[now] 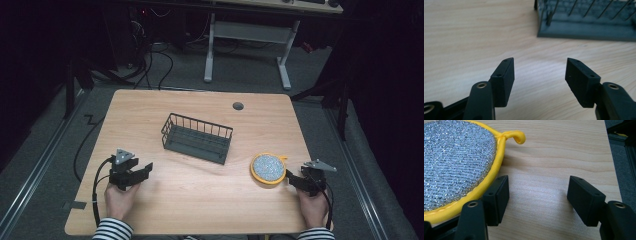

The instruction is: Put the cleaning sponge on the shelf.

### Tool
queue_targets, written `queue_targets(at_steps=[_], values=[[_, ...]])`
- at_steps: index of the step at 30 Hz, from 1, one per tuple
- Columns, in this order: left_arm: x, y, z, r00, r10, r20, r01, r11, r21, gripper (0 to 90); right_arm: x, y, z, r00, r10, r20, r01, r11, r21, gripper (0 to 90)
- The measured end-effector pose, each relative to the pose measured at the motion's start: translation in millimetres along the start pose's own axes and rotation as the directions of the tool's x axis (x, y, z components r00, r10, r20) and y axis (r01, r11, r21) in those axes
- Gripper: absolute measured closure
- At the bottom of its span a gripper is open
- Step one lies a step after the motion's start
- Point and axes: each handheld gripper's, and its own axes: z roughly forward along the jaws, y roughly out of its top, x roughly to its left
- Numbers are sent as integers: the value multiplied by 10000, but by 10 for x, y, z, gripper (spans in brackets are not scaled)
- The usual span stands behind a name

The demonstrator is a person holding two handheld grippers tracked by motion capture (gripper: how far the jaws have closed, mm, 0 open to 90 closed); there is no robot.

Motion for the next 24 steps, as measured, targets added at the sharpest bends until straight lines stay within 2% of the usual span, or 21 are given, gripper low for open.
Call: queue_targets(at_steps=[4, 5, 6, 9, 10, 14, 19, 24], values=[[-1, 205, 2, 10000, 27, 64, -26, 10000, -70, 406, 1, 0, 0, 10000, 0, -11, 0, 10000, 8, 342], [8, 313, 9, 9996, -60, 271, 66, 9997, -225, 399, 3, -1, -1, 10000, -12, -31, 12, 10000, 10, 341], [8, 313, 9, 9996, -60, 271, 66, 9997, -225, 393, 3, -1, -1, 10000, -12, -31, 12, 10000, 10, 341], [-5, 486, 20, 9986, 312, 424, -295, 9987, -411, 402, 5, -2, -1, 9999, -106, -63, 106, 9999, -1, 342], [-9, 524, 27, 9981, 364, 492, -343, 9985, -422, 433, 6, -2, -1, 9999, -129, -89, 129, 9999, -10, 342], [-35, 722, 90, 9971, 358, 675, -336, 9989, -334, 428, 9, -1, -3, 9999, -122, -88, 122, 9999, 18, 342], [-70, 967, 230, 9971, 600, 471, -600, 9982, -15, 437, 10, -1, -2, 9999, -122, -101, 122, 9999, 10, 342], [-71, 1111, 321, 9969, 729, 292, -735, 9971, 198, 443, 12, -2, -3, 9999, -100, -102, 100, 9999, 17, 341]])
